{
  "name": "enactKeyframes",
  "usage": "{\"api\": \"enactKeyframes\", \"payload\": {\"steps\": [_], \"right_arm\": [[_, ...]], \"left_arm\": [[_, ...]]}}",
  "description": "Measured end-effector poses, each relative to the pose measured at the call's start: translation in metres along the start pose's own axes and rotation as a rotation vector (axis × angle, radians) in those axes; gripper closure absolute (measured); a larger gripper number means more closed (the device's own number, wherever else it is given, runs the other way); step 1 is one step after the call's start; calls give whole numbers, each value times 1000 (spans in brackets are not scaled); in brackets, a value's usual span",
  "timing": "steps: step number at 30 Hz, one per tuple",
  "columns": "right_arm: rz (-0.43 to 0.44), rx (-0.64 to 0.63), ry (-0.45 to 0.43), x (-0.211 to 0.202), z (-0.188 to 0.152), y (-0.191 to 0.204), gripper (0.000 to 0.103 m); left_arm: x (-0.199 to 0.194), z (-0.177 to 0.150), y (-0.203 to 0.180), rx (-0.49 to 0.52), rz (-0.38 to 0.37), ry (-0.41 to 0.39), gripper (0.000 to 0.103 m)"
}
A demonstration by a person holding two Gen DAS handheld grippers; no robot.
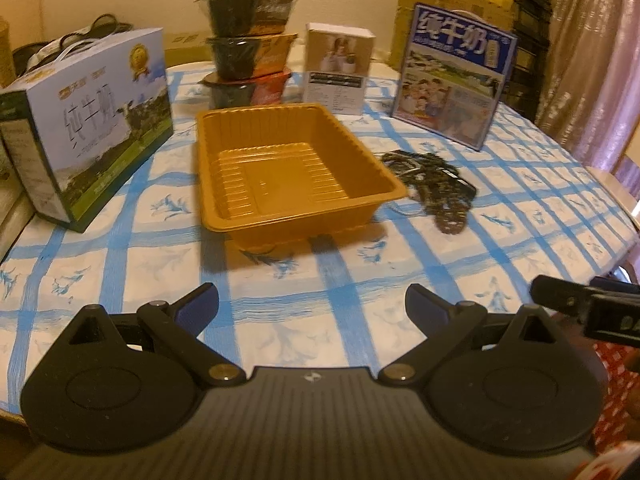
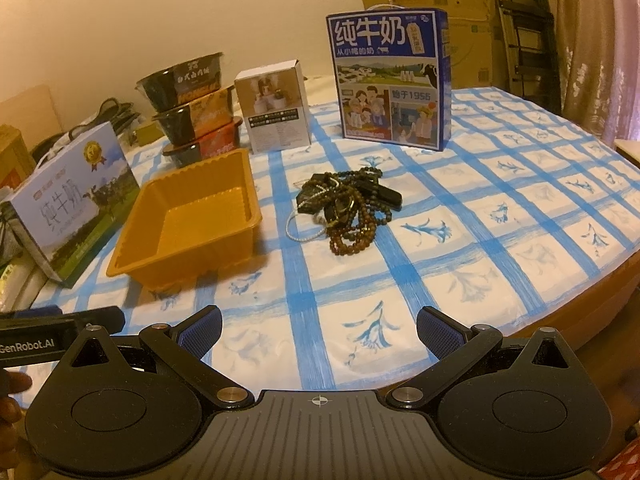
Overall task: Organize jewelry
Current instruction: 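Move the left tool to the orange tray and grip its rim while the right tool approaches the jewelry pile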
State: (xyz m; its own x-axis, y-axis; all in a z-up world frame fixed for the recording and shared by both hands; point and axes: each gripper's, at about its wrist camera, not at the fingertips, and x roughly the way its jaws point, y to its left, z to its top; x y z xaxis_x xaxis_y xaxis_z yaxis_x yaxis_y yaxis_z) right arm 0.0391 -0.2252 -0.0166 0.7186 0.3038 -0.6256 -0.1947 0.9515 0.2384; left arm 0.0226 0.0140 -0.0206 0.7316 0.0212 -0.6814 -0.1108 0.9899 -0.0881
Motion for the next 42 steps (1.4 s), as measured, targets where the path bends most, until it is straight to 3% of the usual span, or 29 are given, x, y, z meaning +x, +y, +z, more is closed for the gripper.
{"api": "enactKeyframes", "payload": {"steps": [5,13,18,25,39,42], "right_arm": [[-16,20,-20,17,2,-4,0],[-38,107,-30,52,8,-23,0],[-54,118,1,79,7,-29,0],[-75,109,35,110,7,-35,0],[-70,95,66,146,14,-35,0],[-66,97,67,152,17,-35,0]], "left_arm": [[21,-2,22,-89,9,-13,7],[56,-2,47,-238,83,-109,20],[75,2,52,-274,109,-126,20],[96,7,70,-427,121,-184,20],[142,21,78,-530,133,-247,53],[149,22,79,-533,126,-247,66]]}}
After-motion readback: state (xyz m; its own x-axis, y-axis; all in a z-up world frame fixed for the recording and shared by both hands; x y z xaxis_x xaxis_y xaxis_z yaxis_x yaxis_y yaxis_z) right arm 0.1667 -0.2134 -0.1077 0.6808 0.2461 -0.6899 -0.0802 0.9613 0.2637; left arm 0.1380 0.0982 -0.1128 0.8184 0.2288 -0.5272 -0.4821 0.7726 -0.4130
